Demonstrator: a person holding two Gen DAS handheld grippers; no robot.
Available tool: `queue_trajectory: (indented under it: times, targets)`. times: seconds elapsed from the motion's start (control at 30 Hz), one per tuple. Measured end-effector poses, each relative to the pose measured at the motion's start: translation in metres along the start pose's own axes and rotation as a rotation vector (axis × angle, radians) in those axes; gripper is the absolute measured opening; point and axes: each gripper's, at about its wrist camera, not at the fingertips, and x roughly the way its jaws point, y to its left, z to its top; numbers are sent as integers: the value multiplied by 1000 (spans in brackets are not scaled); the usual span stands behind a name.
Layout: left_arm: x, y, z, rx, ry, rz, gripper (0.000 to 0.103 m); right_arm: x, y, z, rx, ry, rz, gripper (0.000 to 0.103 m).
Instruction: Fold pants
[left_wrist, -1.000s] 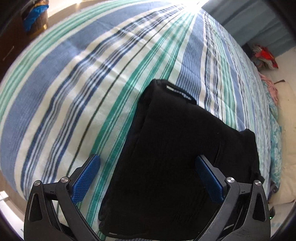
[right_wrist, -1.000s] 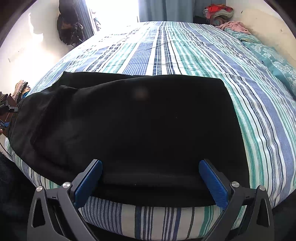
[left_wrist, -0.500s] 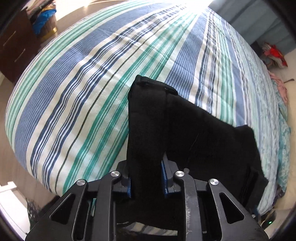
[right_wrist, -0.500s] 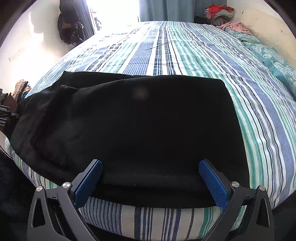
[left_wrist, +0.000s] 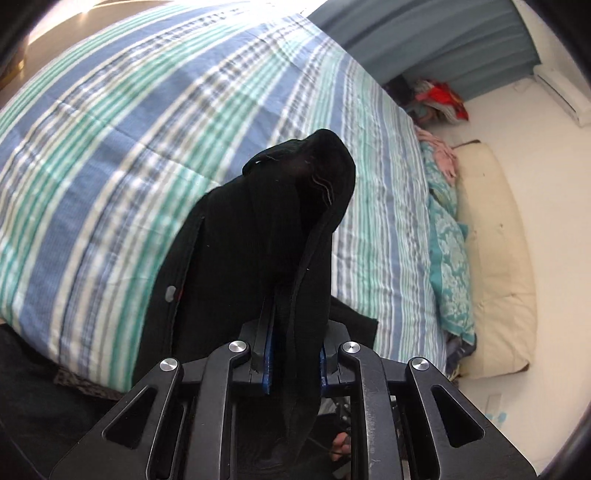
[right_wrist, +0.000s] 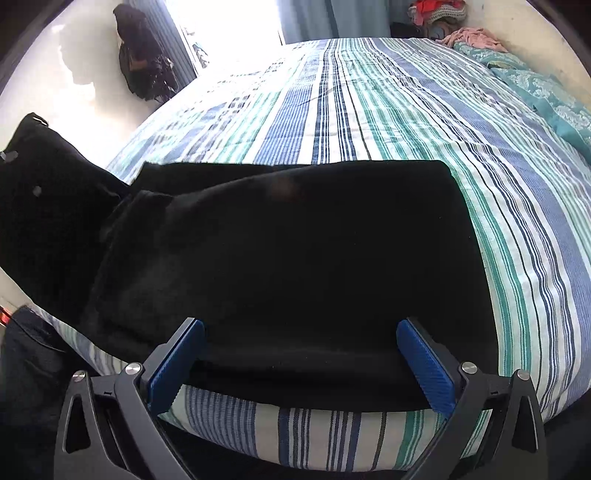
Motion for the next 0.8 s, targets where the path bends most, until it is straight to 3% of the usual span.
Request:
queue_trajectory:
  times: [0.13, 0.3, 0.37, 0.47, 0.5, 0.6, 0.67, 0.73, 0.8]
  targets:
    - [57, -51, -26, 58, 77, -7, 13, -35, -26, 3, 128, -153, 112, 103]
    - [136, -100, -65, 131, 173, 23, 8, -64, -71, 2, 286, -289, 105, 103]
    - [173, -113, -80, 192, 222, 45, 11, -68, -89, 0, 354, -306, 87, 103]
    - [219, -115, -102, 247, 329, 102, 27, -76, -111, -1, 451, -344, 85, 103]
    - [220, -115, -107, 259, 329, 116, 31, -79, -117, -3, 477, -362, 90, 103]
    - [183, -117, -107, 300, 253, 29, 55, -89, -133, -9, 544, -427, 167, 103]
    - [143, -114, -98, 335, 165, 6, 61, -92, -140, -11, 570, -460, 220, 103]
    - [105, -105, -87, 372, 66, 14, 70, -90, -138, -8, 558, -461, 267, 103]
    - [70, -88, -77, 399, -39, 60, 76, -81, -126, 1, 510, -405, 344, 103]
